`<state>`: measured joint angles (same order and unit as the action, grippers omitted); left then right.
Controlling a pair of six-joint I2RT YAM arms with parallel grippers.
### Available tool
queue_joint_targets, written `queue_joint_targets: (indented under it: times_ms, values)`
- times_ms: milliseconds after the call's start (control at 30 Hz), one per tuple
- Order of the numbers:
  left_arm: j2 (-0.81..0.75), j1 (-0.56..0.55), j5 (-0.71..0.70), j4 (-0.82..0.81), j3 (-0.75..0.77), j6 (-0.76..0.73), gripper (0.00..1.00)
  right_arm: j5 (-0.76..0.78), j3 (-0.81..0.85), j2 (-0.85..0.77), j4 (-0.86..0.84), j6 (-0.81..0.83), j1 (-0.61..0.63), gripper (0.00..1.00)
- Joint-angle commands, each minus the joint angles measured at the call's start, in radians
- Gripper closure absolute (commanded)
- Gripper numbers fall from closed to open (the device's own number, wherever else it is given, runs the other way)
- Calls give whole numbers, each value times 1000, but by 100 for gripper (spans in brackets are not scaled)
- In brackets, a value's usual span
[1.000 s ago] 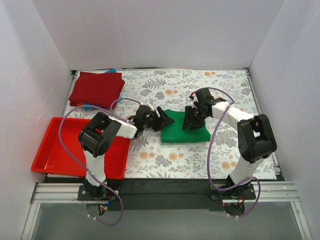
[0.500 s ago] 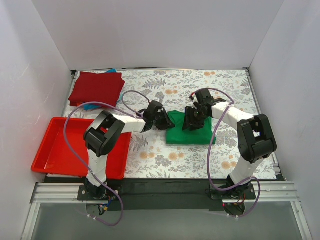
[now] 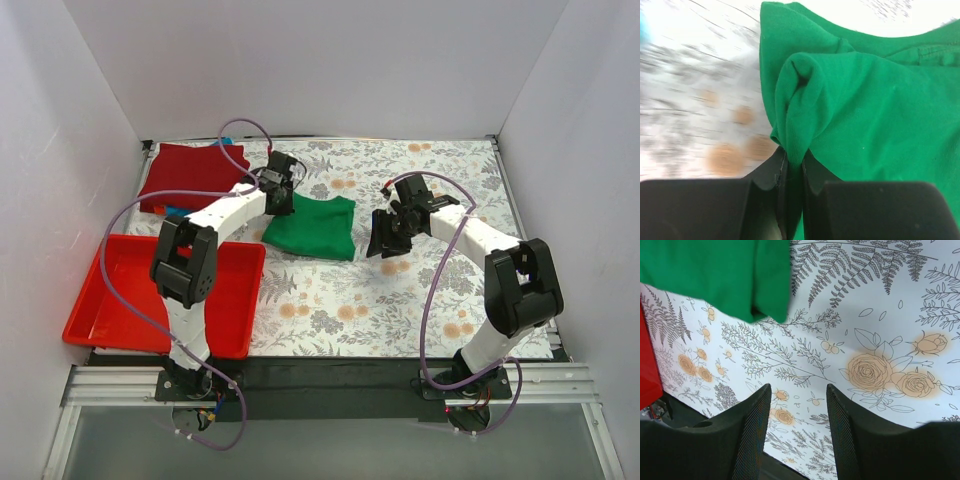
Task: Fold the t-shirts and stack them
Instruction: Neatly place the folded tshirt to the corner
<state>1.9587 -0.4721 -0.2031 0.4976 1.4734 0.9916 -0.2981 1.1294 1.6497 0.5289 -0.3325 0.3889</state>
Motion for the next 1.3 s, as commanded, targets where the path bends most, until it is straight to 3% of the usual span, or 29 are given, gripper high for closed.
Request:
queue_joint_targets:
  times_ms: [0,267,600,867,1267]
  values:
    - [-43,44,-143,90,93,-160,100,-22,15,-39,22,24,2,45]
    - [-17,116,-226,128,366,-277,100,-21,-31,-62,19,38,2,45]
    - [103,245,7,372,881,-329,100,-41,-45,-45,16,43,4,45]
    - [-4,317,195,387,803,-277,100,-49,-36,-39,16,33,2,45]
    - [-58,572,557,369,688,-266,100,-50,-71,-70,19,15,10,45]
